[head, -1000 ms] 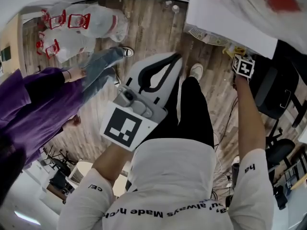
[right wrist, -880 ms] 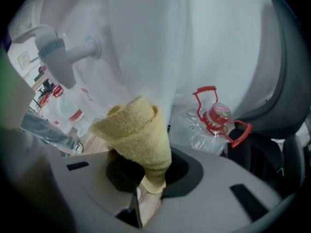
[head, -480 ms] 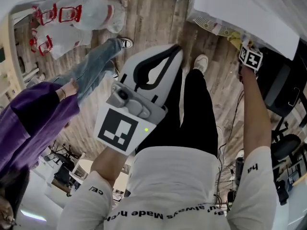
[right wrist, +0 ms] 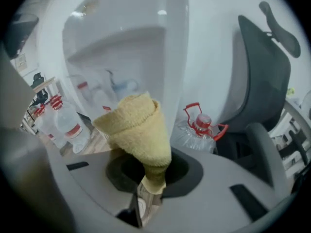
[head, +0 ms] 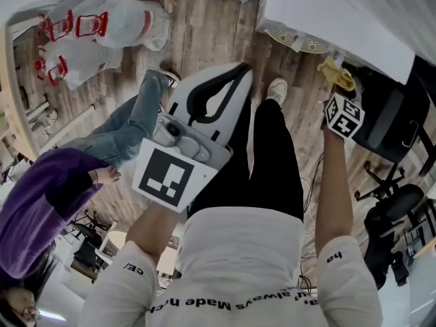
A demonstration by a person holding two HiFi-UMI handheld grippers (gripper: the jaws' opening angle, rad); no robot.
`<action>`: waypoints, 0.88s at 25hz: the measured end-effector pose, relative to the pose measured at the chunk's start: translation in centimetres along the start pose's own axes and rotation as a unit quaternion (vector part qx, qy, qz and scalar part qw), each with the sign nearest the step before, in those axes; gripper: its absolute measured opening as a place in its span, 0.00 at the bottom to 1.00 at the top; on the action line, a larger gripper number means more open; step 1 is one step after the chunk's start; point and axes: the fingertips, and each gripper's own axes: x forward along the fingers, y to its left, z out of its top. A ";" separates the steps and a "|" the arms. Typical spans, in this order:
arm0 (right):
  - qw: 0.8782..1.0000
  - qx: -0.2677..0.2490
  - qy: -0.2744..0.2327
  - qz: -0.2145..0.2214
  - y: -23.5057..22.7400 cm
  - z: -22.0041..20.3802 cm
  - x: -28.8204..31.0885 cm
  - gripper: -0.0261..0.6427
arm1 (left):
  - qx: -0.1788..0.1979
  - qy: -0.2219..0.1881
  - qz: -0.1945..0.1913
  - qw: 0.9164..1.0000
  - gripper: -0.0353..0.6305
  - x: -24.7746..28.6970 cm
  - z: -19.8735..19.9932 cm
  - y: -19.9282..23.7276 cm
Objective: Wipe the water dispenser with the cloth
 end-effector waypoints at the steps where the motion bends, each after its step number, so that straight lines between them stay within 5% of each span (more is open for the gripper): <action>1: 1.000 -0.004 -0.015 0.005 1.3 0.8 -1.7 0.14 | 0.000 0.000 0.000 1.000 0.08 0.1 -0.1 0.0; 7: 0.993 -0.041 -0.092 0.066 11.3 6.9 -9.9 0.14 | -0.006 0.001 0.003 1.000 0.08 0.7 -0.3 0.2; 13: 0.973 -0.049 -0.180 0.136 20.4 14.3 -14.2 0.14 | -0.012 0.001 0.009 1.000 0.08 0.4 -0.5 1.0; 22: 0.973 -0.035 -0.199 0.107 23.1 18.9 -11.4 0.14 | -0.014 -0.004 0.016 1.000 0.08 -0.5 -0.2 2.6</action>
